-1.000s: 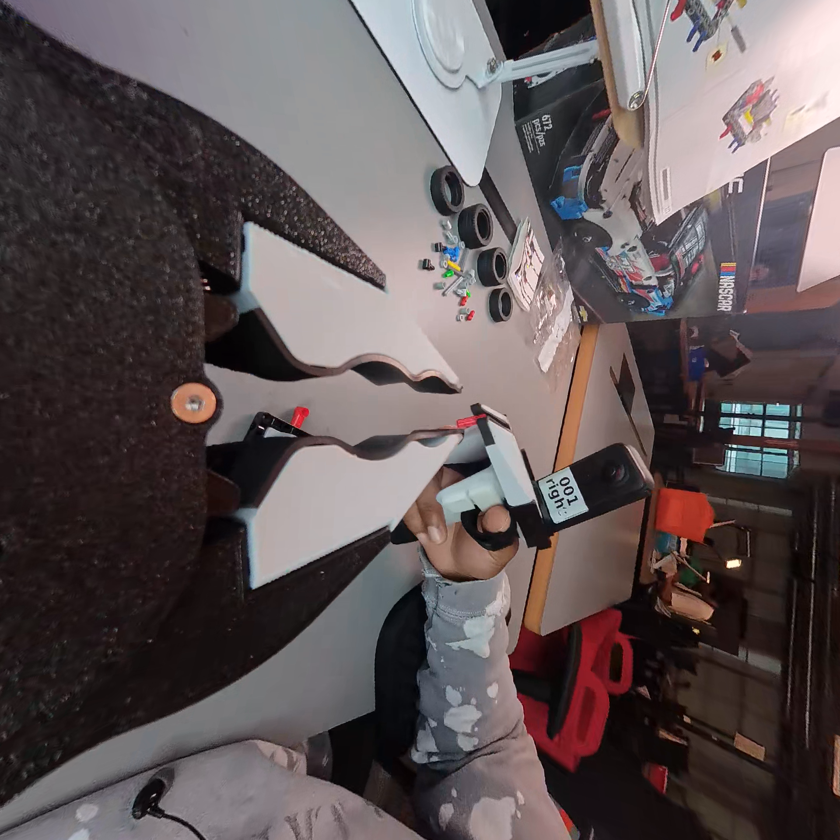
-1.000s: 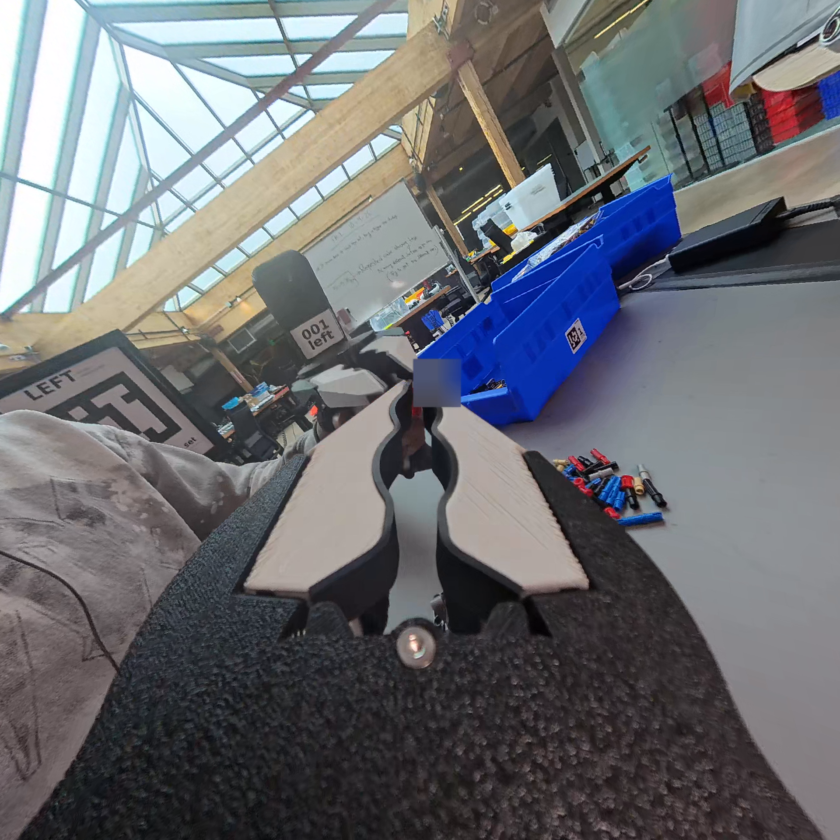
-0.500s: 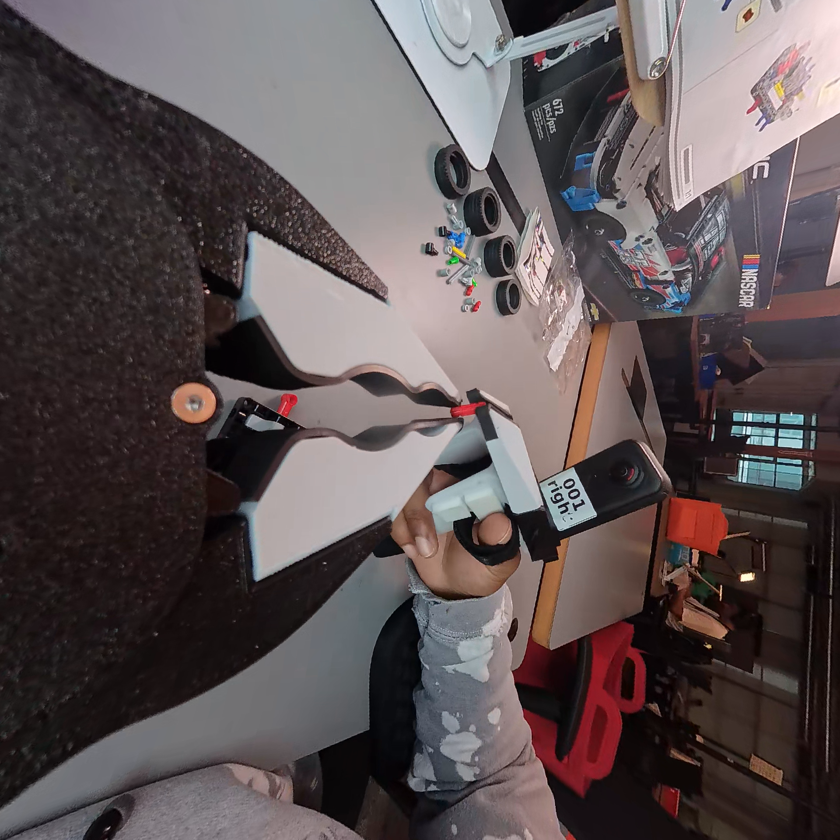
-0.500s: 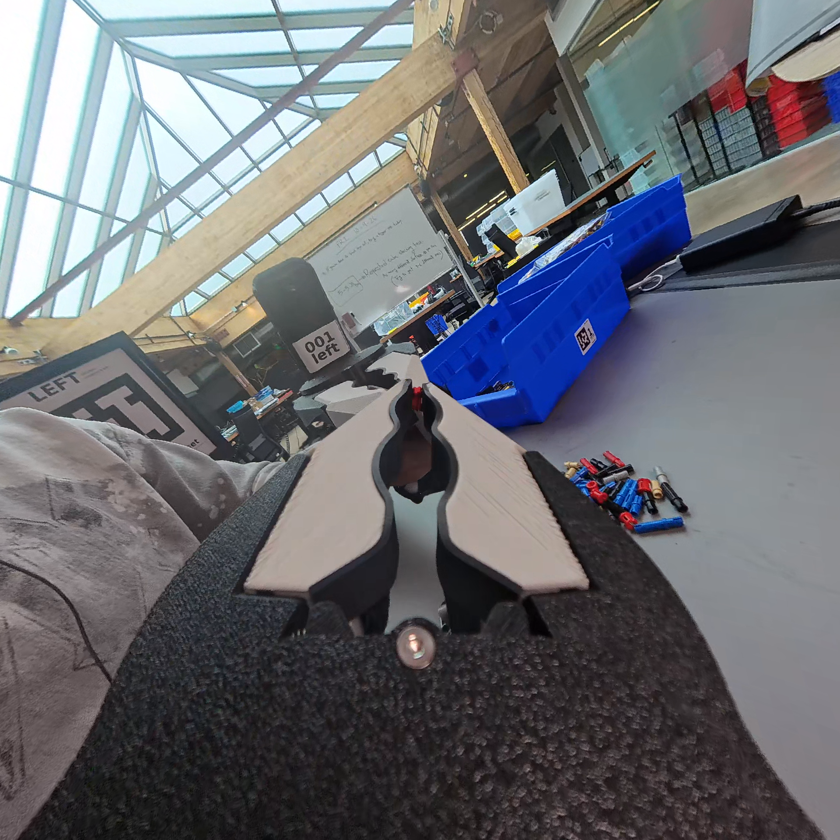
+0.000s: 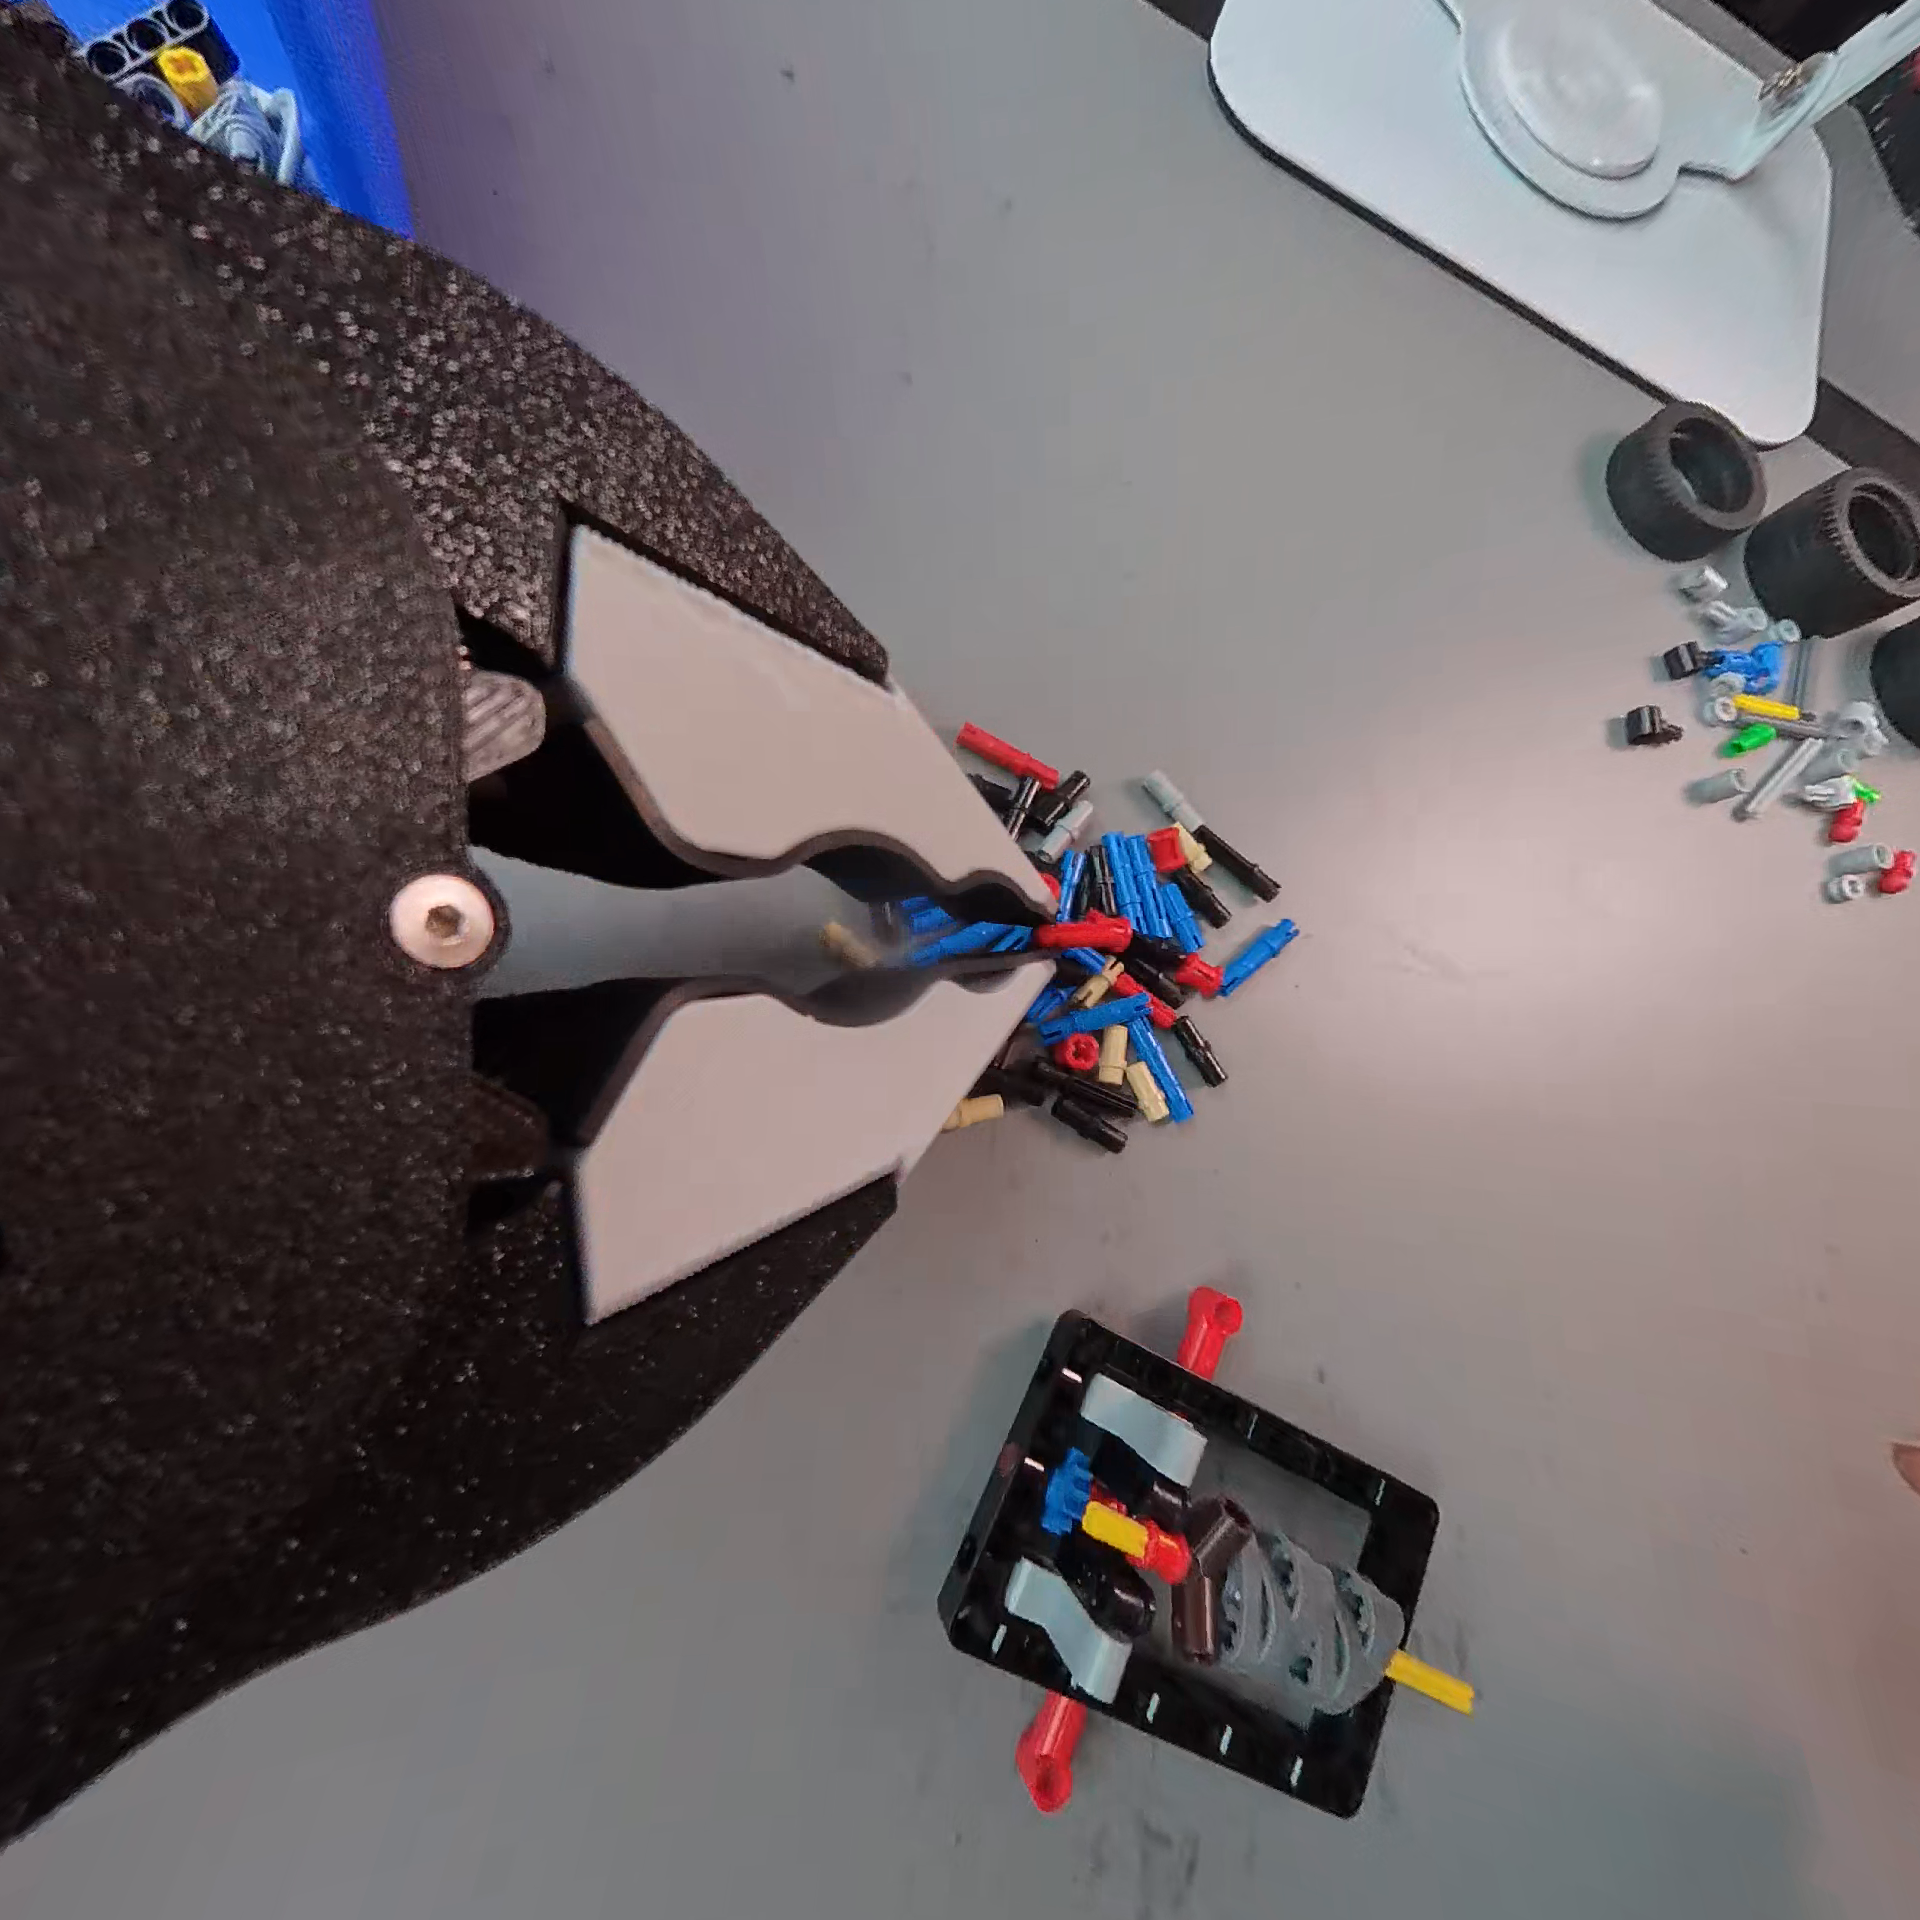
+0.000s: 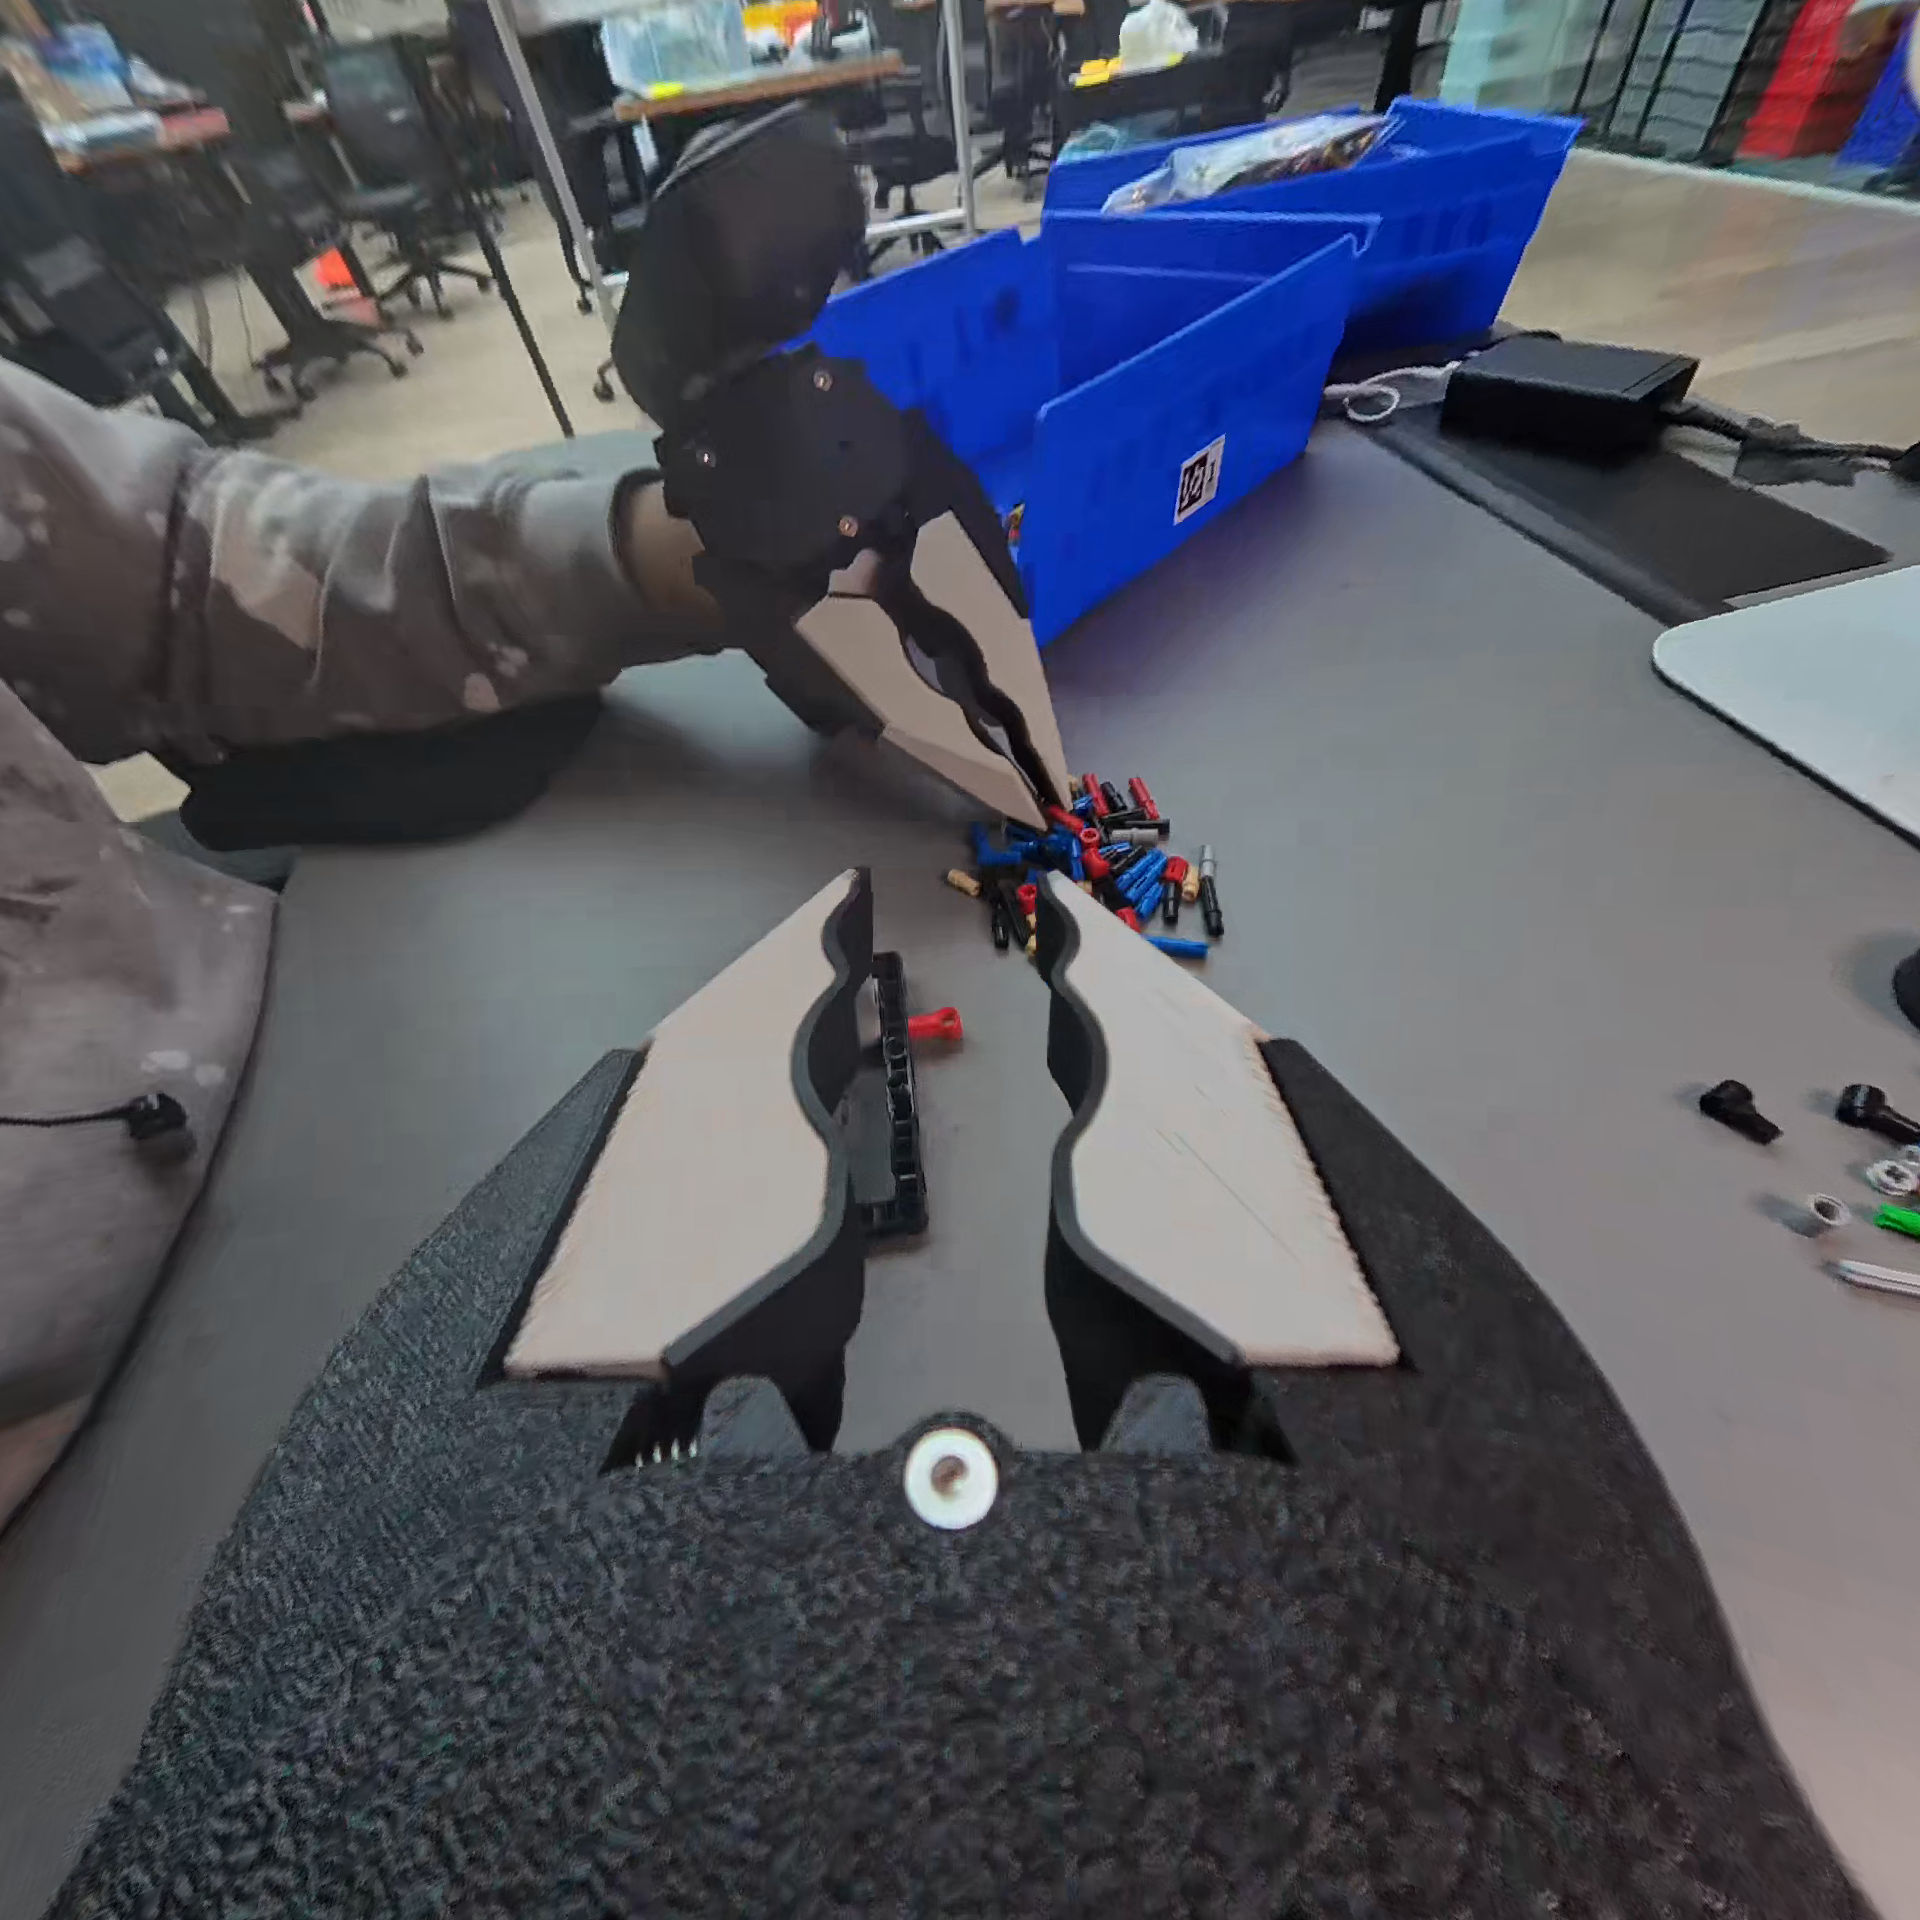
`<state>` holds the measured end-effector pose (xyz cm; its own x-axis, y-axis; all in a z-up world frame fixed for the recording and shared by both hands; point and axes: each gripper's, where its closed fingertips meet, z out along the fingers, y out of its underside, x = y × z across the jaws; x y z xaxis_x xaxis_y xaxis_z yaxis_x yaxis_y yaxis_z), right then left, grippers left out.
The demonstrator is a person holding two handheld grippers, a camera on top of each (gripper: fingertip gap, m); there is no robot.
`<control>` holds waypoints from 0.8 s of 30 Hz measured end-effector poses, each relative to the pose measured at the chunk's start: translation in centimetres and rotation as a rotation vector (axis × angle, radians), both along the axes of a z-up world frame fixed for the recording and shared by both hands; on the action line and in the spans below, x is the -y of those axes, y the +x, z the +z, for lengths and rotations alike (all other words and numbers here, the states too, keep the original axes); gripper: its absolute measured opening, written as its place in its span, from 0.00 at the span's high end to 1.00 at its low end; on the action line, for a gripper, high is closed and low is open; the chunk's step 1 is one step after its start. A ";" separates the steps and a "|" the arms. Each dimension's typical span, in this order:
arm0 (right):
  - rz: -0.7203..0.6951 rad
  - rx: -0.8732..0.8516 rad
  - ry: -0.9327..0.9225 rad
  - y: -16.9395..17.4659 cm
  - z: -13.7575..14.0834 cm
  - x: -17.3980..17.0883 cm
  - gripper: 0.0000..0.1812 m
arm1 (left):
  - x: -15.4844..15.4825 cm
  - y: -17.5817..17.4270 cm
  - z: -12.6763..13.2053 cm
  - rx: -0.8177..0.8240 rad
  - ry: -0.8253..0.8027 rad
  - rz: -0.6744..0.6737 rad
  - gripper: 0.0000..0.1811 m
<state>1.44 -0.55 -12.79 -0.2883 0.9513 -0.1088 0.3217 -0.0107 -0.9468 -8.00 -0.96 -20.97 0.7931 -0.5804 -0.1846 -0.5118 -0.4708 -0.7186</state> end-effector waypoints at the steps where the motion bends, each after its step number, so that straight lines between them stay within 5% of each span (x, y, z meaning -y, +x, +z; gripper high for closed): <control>1: 0.027 0.036 0.038 0.2 -0.8 0.5 0.81 | -0.1 -0.1 -0.2 -0.001 -0.004 0.008 0.98; 7: 0.209 0.215 0.228 1.6 -4.8 4.0 0.80 | -0.2 0.3 0.7 0.145 0.000 0.027 0.84; 13: 0.247 0.326 0.332 2.0 -7.6 4.7 0.85 | 1.5 4.0 3.6 0.417 -0.021 -0.141 0.81; 24: 0.229 0.257 0.332 1.8 -6.1 4.4 0.88 | 5.9 8.4 0.7 0.265 -0.142 -0.430 0.90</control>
